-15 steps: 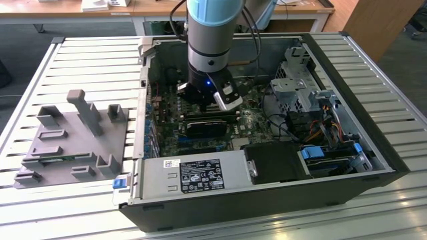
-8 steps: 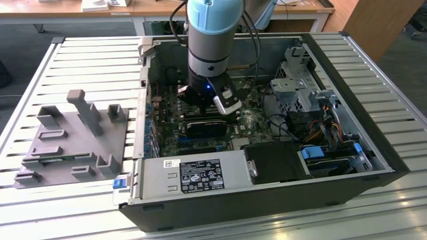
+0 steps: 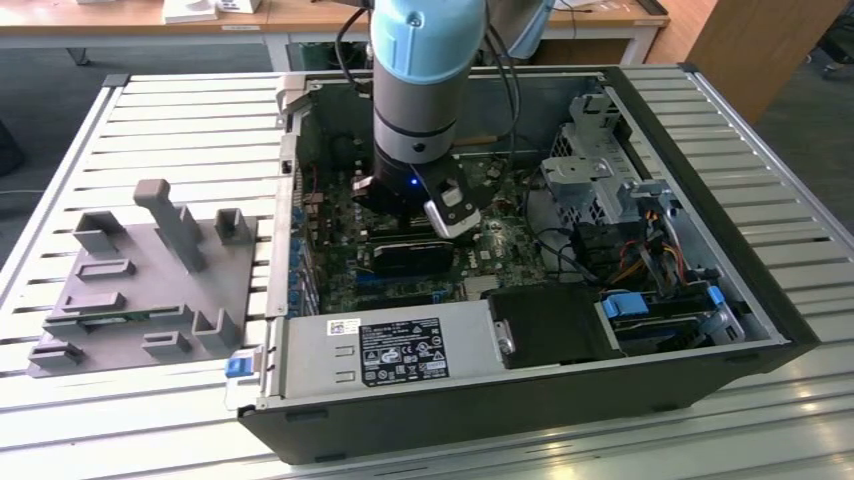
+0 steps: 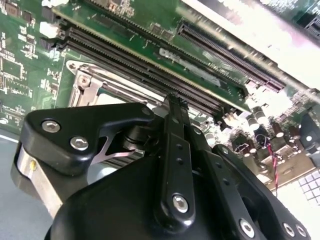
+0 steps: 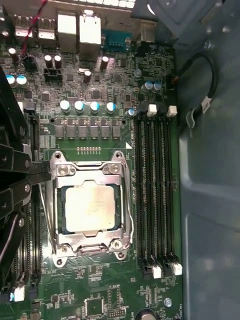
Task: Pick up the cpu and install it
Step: 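Install the second cpu locking lever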
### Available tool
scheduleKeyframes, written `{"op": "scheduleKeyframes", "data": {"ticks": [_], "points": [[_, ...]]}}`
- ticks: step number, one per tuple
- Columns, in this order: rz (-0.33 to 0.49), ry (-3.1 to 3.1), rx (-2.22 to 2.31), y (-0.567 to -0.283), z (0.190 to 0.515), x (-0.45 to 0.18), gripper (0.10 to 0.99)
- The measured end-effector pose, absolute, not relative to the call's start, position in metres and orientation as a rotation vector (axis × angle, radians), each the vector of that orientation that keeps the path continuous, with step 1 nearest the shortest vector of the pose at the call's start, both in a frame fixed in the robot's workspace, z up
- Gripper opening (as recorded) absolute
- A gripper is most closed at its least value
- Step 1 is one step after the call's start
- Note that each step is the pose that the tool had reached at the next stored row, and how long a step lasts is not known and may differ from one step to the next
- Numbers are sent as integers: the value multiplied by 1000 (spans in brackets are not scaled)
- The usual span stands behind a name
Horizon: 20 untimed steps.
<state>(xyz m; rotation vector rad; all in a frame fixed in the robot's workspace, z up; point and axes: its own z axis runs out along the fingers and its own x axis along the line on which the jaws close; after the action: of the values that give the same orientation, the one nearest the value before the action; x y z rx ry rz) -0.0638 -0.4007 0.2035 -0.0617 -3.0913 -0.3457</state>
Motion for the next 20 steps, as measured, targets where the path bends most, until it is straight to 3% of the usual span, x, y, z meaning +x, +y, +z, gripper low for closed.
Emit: {"op": "scheduleKeyframes", "data": {"ticks": [20], "points": [[-454, -3076, -60, -402, 192, -73, 106]]}}
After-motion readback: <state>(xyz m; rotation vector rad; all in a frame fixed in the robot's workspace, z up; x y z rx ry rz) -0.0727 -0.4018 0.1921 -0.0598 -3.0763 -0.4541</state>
